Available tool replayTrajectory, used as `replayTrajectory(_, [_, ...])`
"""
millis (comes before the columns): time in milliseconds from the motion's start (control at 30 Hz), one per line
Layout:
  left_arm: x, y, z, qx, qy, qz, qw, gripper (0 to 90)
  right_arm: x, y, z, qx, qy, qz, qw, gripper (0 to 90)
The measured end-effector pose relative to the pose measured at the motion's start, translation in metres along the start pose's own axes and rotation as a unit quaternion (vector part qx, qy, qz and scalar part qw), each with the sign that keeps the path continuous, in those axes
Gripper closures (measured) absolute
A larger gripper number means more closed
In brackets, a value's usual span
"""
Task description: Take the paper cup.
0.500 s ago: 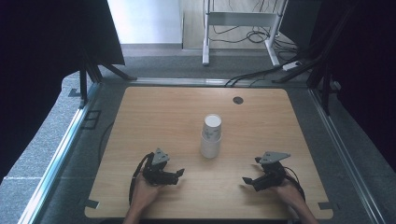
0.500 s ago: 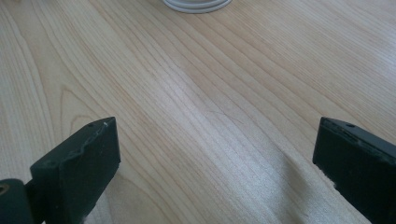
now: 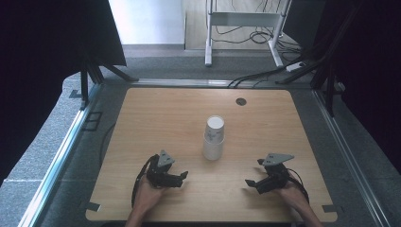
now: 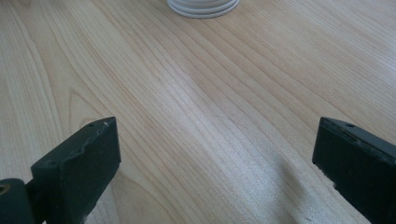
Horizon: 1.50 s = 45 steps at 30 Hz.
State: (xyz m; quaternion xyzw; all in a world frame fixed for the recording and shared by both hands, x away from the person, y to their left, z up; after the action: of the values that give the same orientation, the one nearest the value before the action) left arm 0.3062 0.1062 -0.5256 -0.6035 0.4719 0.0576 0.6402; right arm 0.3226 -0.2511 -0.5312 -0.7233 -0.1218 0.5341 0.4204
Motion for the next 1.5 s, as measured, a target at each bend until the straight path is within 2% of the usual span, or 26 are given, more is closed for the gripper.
replayTrajectory(100, [0.0,-0.001,0.0,-0.002,-0.002,0.0,1.0,10.9,0.0,-0.001,0.0,-0.001,-0.001,0.001,1.0,1.3])
replayTrajectory(467, [-0.001,-0.006,-0.003,0.011,-0.005,-0.004,0.9999,10.9,-0.005,-0.009,0.0,-0.004,-0.006,-0.006,1.0,2.1])
replayTrajectory(700, [-0.003,-0.011,-0.005,0.005,0.007,-0.013,0.9999,10.9,-0.008,-0.014,0.0,-0.007,-0.009,-0.009,0.9999,2.8])
replayTrajectory(1033, [-0.004,-0.018,-0.006,0.004,0.013,-0.02,0.9997,10.9,-0.01,-0.02,0.0,-0.004,-0.015,-0.014,0.9998,3.1])
replayTrajectory(1500, [-0.004,-0.027,-0.01,0.017,0.018,-0.023,0.9994,10.9,-0.015,-0.033,-0.001,0.0,-0.022,-0.025,0.9994,4.1])
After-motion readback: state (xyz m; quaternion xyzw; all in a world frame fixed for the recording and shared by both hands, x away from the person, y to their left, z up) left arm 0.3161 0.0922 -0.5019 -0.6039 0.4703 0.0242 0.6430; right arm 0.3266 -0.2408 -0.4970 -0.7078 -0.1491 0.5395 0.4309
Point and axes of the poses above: each handheld gripper's, and its own axes: x roughly forward along the jaws, y roughly out of its underside, z roughly to its left, the point moved 4 cm from there along x, roughly forward along the jaws, and after that the axes turned 10 degrees about -x, right-handed, at the moved point
